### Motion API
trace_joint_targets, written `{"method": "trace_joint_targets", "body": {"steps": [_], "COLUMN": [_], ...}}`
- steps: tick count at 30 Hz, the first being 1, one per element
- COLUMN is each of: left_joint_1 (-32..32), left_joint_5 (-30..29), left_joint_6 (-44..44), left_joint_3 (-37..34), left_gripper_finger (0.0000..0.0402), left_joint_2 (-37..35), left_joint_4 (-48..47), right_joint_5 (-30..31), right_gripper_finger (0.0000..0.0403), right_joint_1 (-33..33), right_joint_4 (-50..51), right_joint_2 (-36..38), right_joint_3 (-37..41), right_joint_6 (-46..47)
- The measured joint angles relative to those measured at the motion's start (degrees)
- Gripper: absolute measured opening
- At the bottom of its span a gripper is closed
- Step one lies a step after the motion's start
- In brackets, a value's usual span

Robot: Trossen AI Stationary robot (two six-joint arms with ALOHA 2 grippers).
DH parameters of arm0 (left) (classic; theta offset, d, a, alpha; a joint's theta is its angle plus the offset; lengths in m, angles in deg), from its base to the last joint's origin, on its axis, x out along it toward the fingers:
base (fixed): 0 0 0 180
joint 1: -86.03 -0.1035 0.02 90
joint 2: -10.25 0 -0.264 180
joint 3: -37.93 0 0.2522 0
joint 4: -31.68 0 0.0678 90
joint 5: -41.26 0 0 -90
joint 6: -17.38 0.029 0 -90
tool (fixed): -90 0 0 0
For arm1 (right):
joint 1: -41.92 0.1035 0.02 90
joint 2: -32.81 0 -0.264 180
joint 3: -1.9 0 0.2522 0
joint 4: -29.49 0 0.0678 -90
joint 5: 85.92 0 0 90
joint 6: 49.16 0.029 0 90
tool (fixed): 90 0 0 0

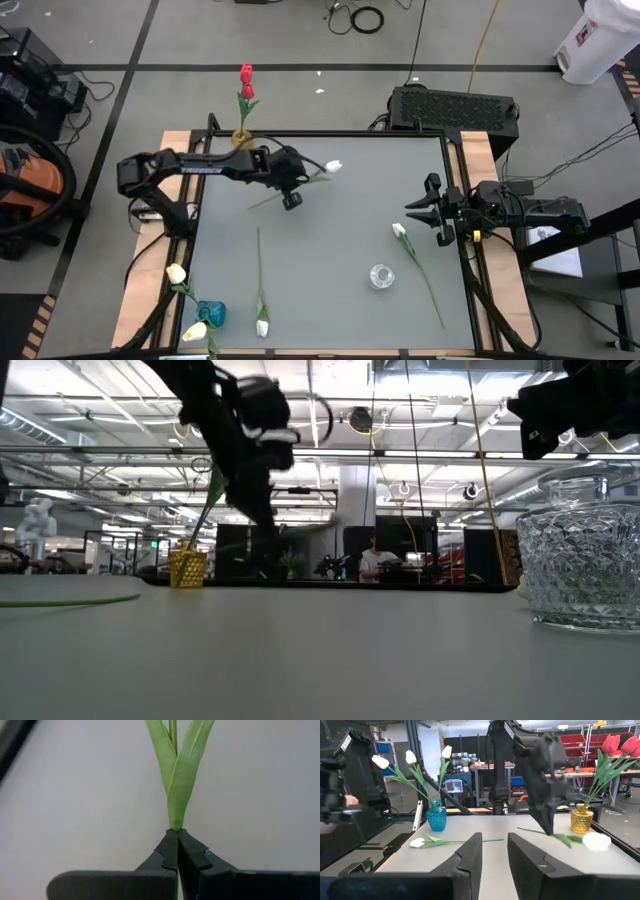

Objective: Sort flowers into vase by color
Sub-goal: Put the top white tulip into the transparent vase

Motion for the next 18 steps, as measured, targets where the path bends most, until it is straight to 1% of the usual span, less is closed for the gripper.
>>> {"method": "trace_joint_targets", "body": {"steps": [8, 14, 18], "left_joint_1": [4.9, 8.08, 9.09], "left_joint_5": [0.05, 0.18, 1.73], "left_joint_6": [2.81, 6.58, 7.02], "left_joint_3": [0.0, 0.04, 0.04], "left_gripper_finger": [0.0, 0.0, 0.0], "left_joint_2": [-5.06, -6.36, -6.3], "left_joint_4": [6.6, 10.91, 11.21], "right_joint_5": [0.0, -0.02, 0.0], "right_gripper_finger": [0.0084, 0.0084, 0.0084], "right_joint_1": [0.01, -0.01, 0.01], "right_joint_4": [0.0, 0.0, -0.01], "right_joint_2": [0.01, 0.0, -0.01], "right_joint_3": [0.04, 0.09, 0.09], "right_joint_6": [0.0, 0.0, 0.0]}}
